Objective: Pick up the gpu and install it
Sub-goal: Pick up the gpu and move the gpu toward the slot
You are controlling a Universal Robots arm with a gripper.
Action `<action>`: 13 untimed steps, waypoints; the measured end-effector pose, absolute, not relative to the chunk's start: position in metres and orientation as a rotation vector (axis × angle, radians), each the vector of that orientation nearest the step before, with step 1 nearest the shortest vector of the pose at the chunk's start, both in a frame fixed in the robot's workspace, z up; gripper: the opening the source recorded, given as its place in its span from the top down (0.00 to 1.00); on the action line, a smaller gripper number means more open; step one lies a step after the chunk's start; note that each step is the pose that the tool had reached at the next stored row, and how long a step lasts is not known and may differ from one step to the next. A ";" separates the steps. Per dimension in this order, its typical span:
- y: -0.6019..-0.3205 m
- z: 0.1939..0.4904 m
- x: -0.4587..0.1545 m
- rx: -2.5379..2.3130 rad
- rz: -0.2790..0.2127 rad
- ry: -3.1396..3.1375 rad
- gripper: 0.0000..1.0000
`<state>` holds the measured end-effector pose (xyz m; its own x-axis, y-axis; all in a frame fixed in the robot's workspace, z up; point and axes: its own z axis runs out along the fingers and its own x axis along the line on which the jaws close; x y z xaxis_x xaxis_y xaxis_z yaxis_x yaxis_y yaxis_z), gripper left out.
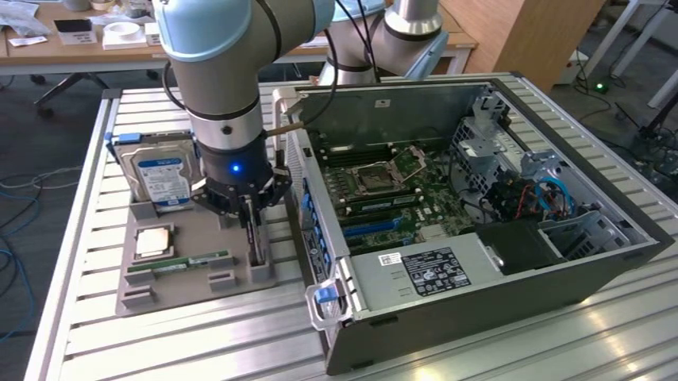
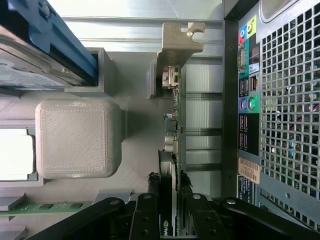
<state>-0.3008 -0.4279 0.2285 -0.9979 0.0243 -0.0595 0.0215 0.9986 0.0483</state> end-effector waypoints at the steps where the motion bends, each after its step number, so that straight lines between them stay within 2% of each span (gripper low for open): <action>1: -0.428 0.228 -0.301 0.035 0.073 3.080 0.74; 13: -0.428 0.244 -0.301 0.035 0.073 3.080 0.74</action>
